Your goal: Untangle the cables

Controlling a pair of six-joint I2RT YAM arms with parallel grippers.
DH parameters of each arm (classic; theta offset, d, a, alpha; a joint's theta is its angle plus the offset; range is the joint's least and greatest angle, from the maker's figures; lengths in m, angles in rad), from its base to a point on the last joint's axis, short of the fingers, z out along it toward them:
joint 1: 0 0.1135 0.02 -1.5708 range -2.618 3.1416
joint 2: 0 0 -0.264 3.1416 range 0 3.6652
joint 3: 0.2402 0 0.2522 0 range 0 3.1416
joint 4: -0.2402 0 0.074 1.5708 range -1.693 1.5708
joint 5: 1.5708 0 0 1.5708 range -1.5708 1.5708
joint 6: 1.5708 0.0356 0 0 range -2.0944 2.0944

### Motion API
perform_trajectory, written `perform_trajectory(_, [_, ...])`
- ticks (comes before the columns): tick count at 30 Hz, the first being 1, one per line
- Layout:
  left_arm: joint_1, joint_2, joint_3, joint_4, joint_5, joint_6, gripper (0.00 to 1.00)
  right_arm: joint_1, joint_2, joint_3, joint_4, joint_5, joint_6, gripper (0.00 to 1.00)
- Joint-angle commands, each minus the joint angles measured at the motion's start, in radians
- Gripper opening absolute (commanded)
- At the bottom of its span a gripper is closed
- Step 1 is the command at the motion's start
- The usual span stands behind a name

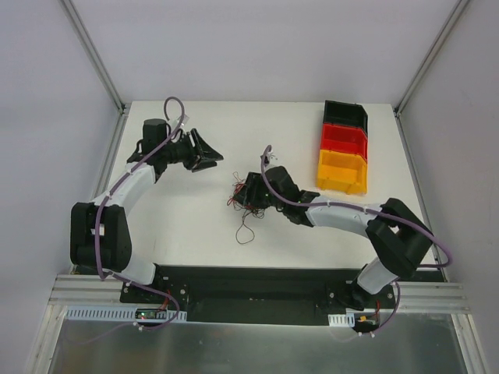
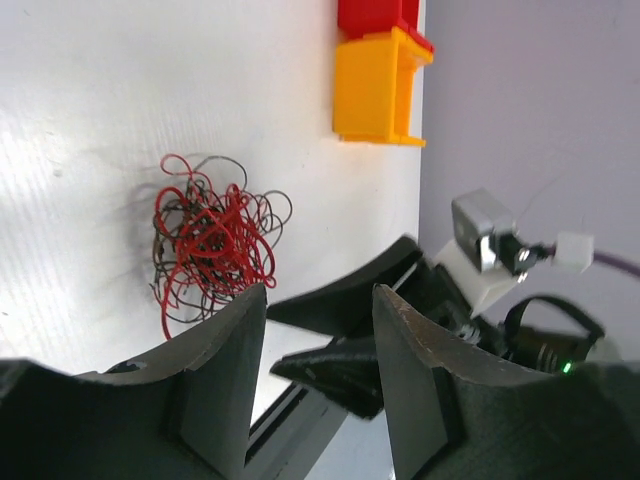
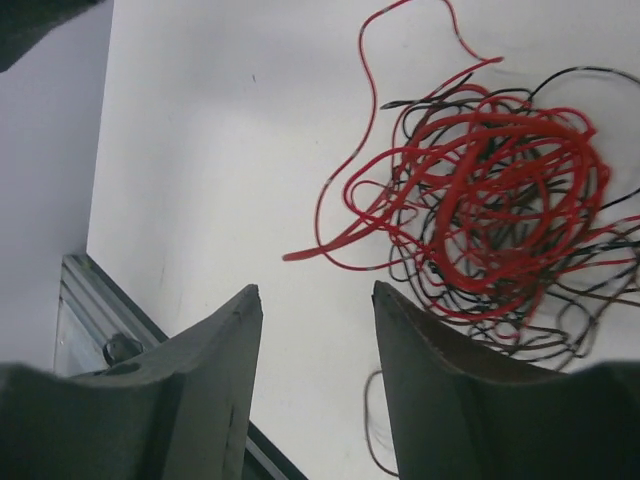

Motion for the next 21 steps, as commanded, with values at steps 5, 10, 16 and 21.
perform_trajectory(5, [0.076, -0.036, -0.012, 0.076, 0.031, -0.044, 0.46, 0.151, 0.124, 0.091, 0.060, 0.430, 0.286, 0.58])
perform_trajectory(10, [0.081, -0.045, -0.018, 0.098, 0.038, -0.056, 0.45, 0.172, 0.185, 0.208, -0.111, 0.580, 0.352, 0.55])
perform_trajectory(16, [0.084, -0.030, -0.015, 0.116, 0.065, -0.070, 0.46, 0.175, 0.259, 0.281, -0.116, 0.590, 0.286, 0.49])
perform_trajectory(21, [0.084, -0.027, -0.020, 0.125, 0.068, -0.073, 0.46, 0.177, 0.247, 0.265, -0.120, 0.608, 0.283, 0.27])
